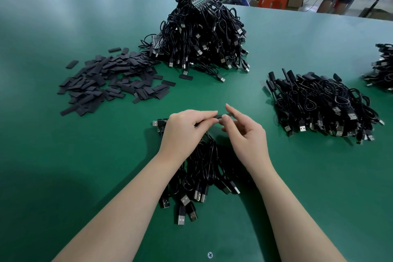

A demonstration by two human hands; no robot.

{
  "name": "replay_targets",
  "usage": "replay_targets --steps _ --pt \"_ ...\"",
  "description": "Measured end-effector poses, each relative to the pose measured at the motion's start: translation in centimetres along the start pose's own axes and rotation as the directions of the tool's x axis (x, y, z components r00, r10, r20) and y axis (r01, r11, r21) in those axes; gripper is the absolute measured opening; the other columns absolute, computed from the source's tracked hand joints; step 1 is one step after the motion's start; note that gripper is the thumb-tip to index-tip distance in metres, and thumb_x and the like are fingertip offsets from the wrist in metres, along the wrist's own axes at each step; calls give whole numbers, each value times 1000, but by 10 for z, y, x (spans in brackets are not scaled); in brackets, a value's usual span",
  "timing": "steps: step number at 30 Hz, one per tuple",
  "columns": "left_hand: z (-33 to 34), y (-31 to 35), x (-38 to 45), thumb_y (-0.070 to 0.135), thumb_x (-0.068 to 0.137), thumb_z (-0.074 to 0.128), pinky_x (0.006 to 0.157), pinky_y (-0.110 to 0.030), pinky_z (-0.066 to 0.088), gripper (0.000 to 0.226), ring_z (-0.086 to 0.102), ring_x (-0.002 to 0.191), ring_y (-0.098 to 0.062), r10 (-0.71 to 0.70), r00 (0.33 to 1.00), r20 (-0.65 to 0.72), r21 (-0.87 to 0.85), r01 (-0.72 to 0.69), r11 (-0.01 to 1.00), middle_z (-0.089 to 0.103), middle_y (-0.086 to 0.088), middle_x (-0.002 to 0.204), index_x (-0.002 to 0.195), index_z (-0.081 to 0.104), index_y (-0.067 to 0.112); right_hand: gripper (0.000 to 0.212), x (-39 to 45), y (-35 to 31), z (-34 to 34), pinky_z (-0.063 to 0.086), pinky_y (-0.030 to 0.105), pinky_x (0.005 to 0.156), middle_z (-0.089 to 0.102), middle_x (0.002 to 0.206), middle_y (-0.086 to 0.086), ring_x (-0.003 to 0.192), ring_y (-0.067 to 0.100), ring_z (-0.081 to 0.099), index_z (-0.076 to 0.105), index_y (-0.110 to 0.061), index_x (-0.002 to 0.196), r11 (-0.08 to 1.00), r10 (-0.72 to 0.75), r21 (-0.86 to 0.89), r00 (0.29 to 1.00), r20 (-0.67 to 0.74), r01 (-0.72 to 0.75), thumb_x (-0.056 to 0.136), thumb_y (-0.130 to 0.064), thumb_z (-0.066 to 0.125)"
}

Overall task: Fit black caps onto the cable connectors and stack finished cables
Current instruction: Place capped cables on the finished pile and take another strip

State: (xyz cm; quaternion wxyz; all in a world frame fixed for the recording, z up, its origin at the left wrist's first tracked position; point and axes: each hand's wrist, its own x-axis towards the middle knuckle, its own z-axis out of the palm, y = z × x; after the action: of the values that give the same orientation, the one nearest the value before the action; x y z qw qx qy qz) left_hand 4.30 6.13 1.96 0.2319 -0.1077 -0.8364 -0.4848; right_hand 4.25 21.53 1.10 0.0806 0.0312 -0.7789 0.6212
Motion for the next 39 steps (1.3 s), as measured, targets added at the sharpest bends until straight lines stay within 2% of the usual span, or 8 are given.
replay_targets --steps 3,7,12,22,27,32,35,39 --pt "4 4 -1 19 87 67 83 -31 53 19 68 90 -4 68 997 30 61 -70 996 75 12 96 103 77 23 34 2 -1 1 56 24 83 76 91 -13 89 7 72 60 -35 128 991 72 112 996 48 -77 94 -35 65" --pt "3 3 1 20 85 70 90 -35 51 26 66 96 -1 57 998 37 68 -59 996 73 15 101 110 74 26 23 1 -5 0 54 27 76 75 75 -2 75 8 70 75 -25 72 985 84 146 994 65 -93 94 -26 67" --pt "5 0 5 27 86 72 96 -43 47 29 65 104 -9 -14 990 141 166 -10 986 72 10 108 115 72 23 20 4 -8 -8 54 20 68 77 86 4 75 13 69 73 -22 78 919 159 368 987 -28 -138 96 -23 64" --pt "7 -5 4 30 85 71 84 -28 51 21 61 96 1 -25 993 117 81 16 997 71 18 102 105 74 32 14 2 -10 -3 53 19 77 77 85 -4 81 6 70 78 -23 79 962 120 247 993 19 -121 89 -14 72" --pt "5 -5 2 36 91 65 94 -15 41 38 56 108 3 -17 998 60 119 9 993 65 16 118 127 63 28 18 17 -35 -35 57 31 80 77 91 4 88 20 72 70 -24 81 880 115 475 957 -267 27 97 -21 62" --pt "7 -2 3 22 93 63 95 -31 48 30 60 105 -3 -11 997 80 197 -5 980 69 11 115 123 67 23 18 65 -54 -104 51 26 64 72 78 -6 68 15 68 67 -22 94 941 -242 -328 835 -495 78 95 -38 59" --pt "7 -3 4 18 93 62 96 -35 49 29 62 107 -7 -16 996 84 236 -4 972 69 9 116 121 68 22 32 101 -42 -143 43 34 67 69 96 15 78 31 58 67 -7 110 612 -323 -773 839 -437 -167 103 -29 45" --pt "8 -4 3 20 93 58 99 -34 41 30 61 112 -11 -57 996 64 353 30 935 69 9 118 121 68 24 40 126 -18 -160 36 45 96 52 129 26 122 39 40 53 4 126 140 6 -909 918 -397 -393 106 -25 35"
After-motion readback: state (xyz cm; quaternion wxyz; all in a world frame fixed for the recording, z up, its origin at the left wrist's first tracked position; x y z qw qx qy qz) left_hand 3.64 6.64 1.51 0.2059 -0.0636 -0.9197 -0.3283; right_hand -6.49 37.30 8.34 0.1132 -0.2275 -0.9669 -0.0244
